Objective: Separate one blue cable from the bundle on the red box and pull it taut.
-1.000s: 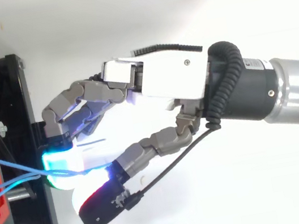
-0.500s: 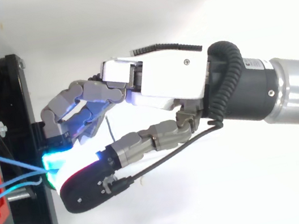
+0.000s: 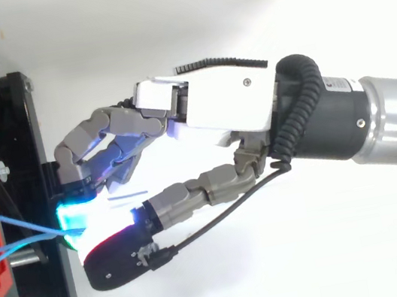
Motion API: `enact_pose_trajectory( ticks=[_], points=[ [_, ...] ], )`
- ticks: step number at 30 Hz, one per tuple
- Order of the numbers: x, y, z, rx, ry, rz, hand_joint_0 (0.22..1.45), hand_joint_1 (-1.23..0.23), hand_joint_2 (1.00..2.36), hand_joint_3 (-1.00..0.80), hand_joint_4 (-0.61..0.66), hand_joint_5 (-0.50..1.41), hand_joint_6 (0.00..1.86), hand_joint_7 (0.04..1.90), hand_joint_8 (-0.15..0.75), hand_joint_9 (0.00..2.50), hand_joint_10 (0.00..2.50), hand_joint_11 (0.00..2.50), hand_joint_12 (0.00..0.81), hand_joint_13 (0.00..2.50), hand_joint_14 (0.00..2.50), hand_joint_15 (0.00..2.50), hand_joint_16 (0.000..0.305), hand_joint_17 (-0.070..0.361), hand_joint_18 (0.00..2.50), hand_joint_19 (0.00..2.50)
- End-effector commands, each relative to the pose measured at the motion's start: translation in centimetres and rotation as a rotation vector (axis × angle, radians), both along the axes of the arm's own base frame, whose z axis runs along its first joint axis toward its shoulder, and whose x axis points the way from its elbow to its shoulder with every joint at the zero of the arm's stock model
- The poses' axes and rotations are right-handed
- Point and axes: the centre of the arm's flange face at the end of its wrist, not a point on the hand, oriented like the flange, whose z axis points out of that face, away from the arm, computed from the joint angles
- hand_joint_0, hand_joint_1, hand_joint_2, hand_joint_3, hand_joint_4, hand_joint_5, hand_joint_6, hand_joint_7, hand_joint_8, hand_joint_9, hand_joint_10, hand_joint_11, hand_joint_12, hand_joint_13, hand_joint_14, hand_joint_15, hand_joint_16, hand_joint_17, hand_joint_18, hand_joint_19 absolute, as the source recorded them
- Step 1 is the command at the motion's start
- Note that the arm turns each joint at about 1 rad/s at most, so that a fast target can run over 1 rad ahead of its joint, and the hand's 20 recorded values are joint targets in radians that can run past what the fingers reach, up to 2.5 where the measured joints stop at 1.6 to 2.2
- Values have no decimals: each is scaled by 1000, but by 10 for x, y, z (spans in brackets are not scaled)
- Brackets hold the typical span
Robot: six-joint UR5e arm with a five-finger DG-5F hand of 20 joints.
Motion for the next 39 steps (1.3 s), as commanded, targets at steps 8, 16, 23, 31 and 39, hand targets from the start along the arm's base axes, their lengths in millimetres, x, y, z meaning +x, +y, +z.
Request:
enact_pose_trajectory(
  ticks=[8,16,23,31,39],
  points=[
    [0,2,4,15,18,-1,782,-967,1000,-500,-1,-178,885,1081,318,734,10,434,376,739,11,340,47,105,810,331],
    [1,5,7,15,20,2,639,-929,1000,-500,125,-159,879,1050,332,785,10,448,380,768,11,354,46,104,826,358],
    [0,6,6,14,29,8,423,-745,1000,-500,167,-148,875,1039,390,838,8,456,447,823,10,379,60,134,916,384],
    [0,6,6,14,32,8,527,-392,1001,-483,129,-140,850,1095,359,850,12,433,403,783,13,399,53,118,821,471],
    [2,5,11,15,26,7,570,-519,1012,-261,134,-131,821,1028,374,864,10,451,417,807,11,397,55,123,841,453]
  ],
)
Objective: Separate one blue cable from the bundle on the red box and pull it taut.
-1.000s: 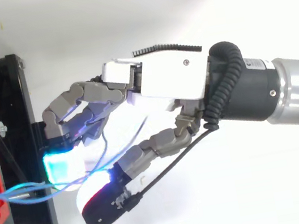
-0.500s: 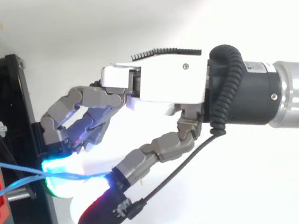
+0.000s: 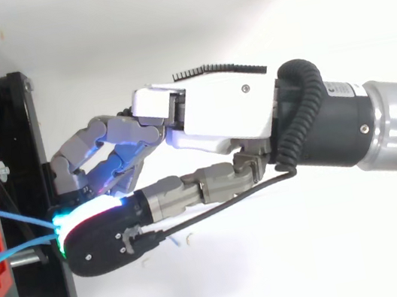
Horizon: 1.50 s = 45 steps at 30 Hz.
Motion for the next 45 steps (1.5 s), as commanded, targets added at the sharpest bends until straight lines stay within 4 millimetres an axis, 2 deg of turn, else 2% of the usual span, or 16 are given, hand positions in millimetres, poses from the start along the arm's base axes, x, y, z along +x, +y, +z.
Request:
enact_pose_trajectory(
  ticks=[1,8,16,24,29,33,35,37,38,40,45],
  points=[
    [0,0,0,-1,2,-1,565,-589,1012,-231,148,-134,817,1026,379,859,11,451,425,816,12,400,57,127,861,439],
    [2,0,7,0,-5,-1,569,-762,1014,-235,138,-164,839,1014,357,813,12,474,411,799,12,409,53,119,838,442],
    [2,1,7,-1,-4,-2,655,-928,1011,-354,71,-172,847,983,330,778,11,483,389,768,12,384,49,110,817,397],
    [4,0,12,-2,-9,-1,728,-932,1000,-500,59,-171,852,939,325,770,12,489,379,773,12,377,47,107,828,375],
    [1,1,9,-2,24,3,715,-942,1000,-500,98,-167,865,976,323,779,11,494,380,784,12,386,47,106,835,374],
    [-4,1,5,-7,69,9,638,-888,1000,-500,138,-154,860,1015,331,810,11,502,383,795,12,394,47,106,843,409],
    [-4,1,4,-4,70,9,558,-752,1000,-500,152,-144,852,1041,347,841,11,487,394,810,14,403,49,109,858,426],
    [-4,1,4,-1,69,9,545,-689,1000,-500,158,-138,848,1047,352,857,12,480,399,821,12,402,49,111,865,433],
    [-4,1,4,-1,69,9,559,-611,1000,-500,146,-136,845,1037,347,859,12,480,396,822,12,405,49,110,860,437],
    [-4,1,5,-1,68,9,572,-575,1002,-465,134,-134,840,1049,347,865,10,481,390,819,12,408,48,108,853,457],
    [-4,3,6,-2,66,12,579,-588,1009,-364,126,-132,835,1058,352,871,13,489,393,814,12,416,48,109,837,461]
  ],
)
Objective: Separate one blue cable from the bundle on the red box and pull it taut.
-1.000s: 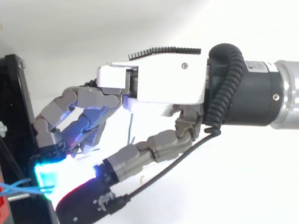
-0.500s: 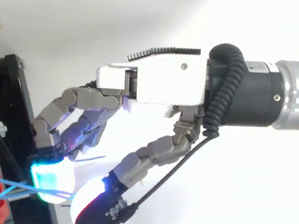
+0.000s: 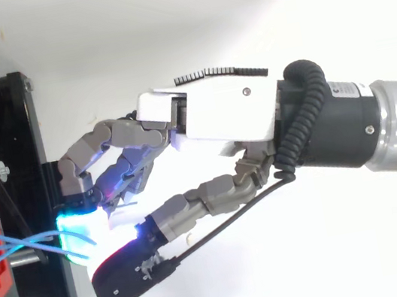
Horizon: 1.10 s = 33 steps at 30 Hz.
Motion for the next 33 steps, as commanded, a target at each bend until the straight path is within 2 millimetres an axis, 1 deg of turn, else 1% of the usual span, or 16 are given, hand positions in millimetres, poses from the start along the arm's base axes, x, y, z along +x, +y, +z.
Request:
enact_pose_trajectory(
  ticks=[1,2,3,5,7,10,12,14,16,19,21,24,25,29,30,33],
  points=[
    [0,0,-1,-1,1,1,577,-614,1011,-338,124,-134,834,1061,352,867,11,492,393,811,12,419,49,109,837,461],
    [0,0,0,1,1,0,574,-662,1011,-312,124,-141,838,1051,356,854,11,483,396,808,12,421,49,110,838,461],
    [0,1,-1,1,3,2,573,-672,1012,-300,117,-145,841,1048,355,849,13,488,394,808,14,427,49,111,838,460],
    [0,0,-1,1,3,-1,583,-761,1013,-274,132,-159,856,1023,351,822,12,499,403,801,13,417,51,115,851,441],
    [0,1,1,1,1,0,597,-824,1014,-262,123,-170,863,1027,339,801,11,500,396,787,12,413,49,111,830,445],
    [0,1,1,5,0,2,622,-868,1014,-264,89,-180,875,1031,335,786,11,508,392,783,12,410,49,111,830,428],
    [-2,1,9,13,-10,0,627,-876,1014,-266,92,-180,877,1012,331,784,14,503,390,783,12,408,49,111,830,428],
    [-3,1,15,15,-13,0,613,-849,1015,-257,103,-179,878,1028,328,786,13,500,386,784,12,410,49,110,829,436],
    [-9,-1,31,12,-6,-5,576,-770,1013,-257,128,-165,871,1071,342,828,10,477,393,800,12,410,51,114,841,451],
    [-15,2,31,2,38,0,564,-737,1013,-242,142,-156,870,1088,359,860,10,480,411,818,11,414,54,121,865,453],
    [-15,3,30,2,41,1,560,-712,1011,-235,155,-151,872,1093,374,872,9,466,429,831,11,417,57,129,889,436],
    [-15,3,30,3,41,1,556,-641,1008,-226,153,-142,875,1071,388,890,8,467,445,849,10,402,61,137,913,418],
    [-15,4,32,3,40,3,556,-593,1008,-227,161,-135,867,1081,390,899,8,459,446,849,12,410,61,137,904,428],
    [-15,4,33,18,37,2,557,-569,1008,-223,158,-131,860,1090,388,922,10,443,444,849,10,407,61,137,899,431],
    [-16,5,37,31,30,1,558,-567,1009,-225,154,-131,860,1084,388,930,9,450,444,849,10,408,61,137,897,432],
    [-17,5,40,31,28,1,562,-543,1009,-224,157,-126,852,1083,385,994,9,451,442,857,10,400,60,135,894,432]
  ],
)
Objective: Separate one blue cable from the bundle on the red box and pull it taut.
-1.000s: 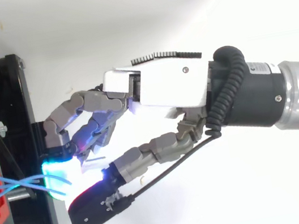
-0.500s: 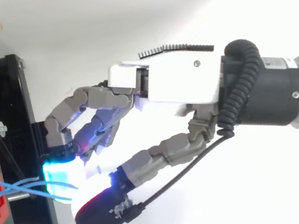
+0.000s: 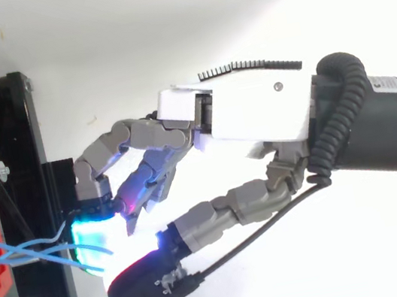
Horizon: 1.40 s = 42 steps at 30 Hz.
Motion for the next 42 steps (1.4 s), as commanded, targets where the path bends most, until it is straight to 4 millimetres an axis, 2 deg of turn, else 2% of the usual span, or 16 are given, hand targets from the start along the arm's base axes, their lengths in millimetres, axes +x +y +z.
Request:
enact_pose_trajectory(
  ticks=[1,18,23,27,28,32,36,42],
  points=[
    [-1,1,4,6,-4,1,564,-540,1009,-223,165,-125,847,1094,384,1017,9,442,442,862,10,397,60,135,894,424],
    [-2,3,3,72,-6,-11,573,-595,1016,-226,206,-100,808,1197,385,1147,13,448,396,879,11,367,51,114,886,396],
    [-2,4,3,110,-16,-16,578,-719,1018,-202,174,-111,826,1162,390,1116,14,498,399,865,11,365,50,113,885,383],
    [-2,4,4,206,-33,-27,592,-806,1018,-186,160,-130,850,1155,379,1083,16,534,381,843,11,370,48,108,864,384],
    [-2,4,4,224,-34,-29,603,-866,1018,-179,125,-139,865,1155,375,1068,13,547,385,844,11,372,48,108,864,384],
    [-3,5,4,247,-28,-31,633,-917,1019,-180,60,-155,886,1201,366,1052,13,575,381,837,13,380,47,106,857,387],
    [-3,7,4,245,-27,-28,660,-929,1019,-198,33,-163,901,1176,364,1049,16,584,382,842,12,377,46,104,861,387],
    [-4,9,8,246,-30,-24,585,-794,1015,-212,118,-139,886,1208,376,1128,12,492,401,869,11,367,50,113,886,399]
  ],
)
